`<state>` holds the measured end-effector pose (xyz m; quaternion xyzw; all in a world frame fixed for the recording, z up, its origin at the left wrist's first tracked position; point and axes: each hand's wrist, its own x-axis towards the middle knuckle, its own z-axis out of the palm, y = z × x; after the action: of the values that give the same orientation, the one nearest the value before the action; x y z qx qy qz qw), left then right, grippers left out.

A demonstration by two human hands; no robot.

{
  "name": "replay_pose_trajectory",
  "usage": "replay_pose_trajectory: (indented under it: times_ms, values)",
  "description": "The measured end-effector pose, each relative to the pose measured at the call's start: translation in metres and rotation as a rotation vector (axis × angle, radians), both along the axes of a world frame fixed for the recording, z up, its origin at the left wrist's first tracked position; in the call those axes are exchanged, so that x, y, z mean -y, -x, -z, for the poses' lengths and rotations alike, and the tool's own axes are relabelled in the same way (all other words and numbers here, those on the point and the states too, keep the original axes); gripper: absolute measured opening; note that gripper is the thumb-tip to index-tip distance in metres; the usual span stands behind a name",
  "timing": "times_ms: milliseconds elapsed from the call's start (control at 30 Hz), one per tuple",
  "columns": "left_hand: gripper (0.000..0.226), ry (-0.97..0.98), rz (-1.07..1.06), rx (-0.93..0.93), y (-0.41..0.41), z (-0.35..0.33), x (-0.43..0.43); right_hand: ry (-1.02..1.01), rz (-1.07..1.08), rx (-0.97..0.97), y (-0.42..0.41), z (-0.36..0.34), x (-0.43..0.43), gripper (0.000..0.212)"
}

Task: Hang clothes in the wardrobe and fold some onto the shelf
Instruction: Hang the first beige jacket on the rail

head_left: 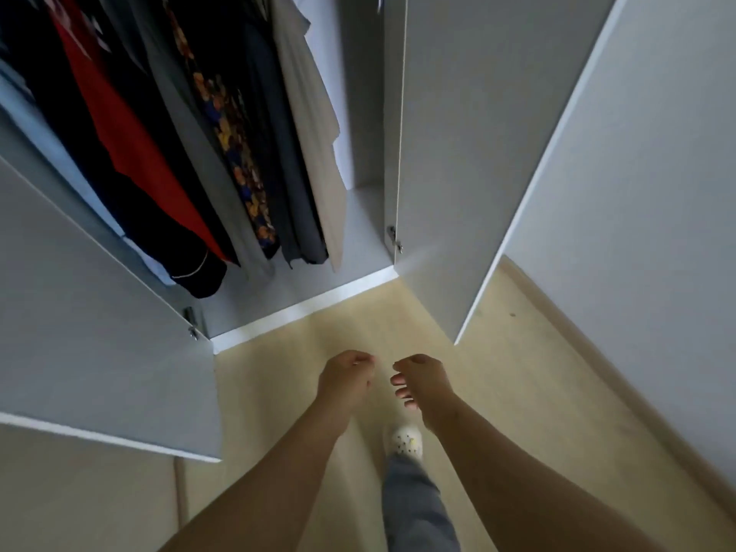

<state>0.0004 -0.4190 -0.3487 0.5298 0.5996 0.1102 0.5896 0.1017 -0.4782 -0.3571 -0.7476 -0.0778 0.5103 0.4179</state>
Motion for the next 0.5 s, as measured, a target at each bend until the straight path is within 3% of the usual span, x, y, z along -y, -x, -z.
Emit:
replay_pose_trajectory:
  times_ms: [233,500]
  values:
    - [0.018,0.199,0.186,-0.051,0.043,0.039,0.134,0.126,0.261,-0.105,0.06,0.026,0.153,0.023]
    - [0.014,0.163,0.587,-0.127,0.032,0.026,0.273,0.129,0.658,-0.159,0.092,0.029,0.32,0.015]
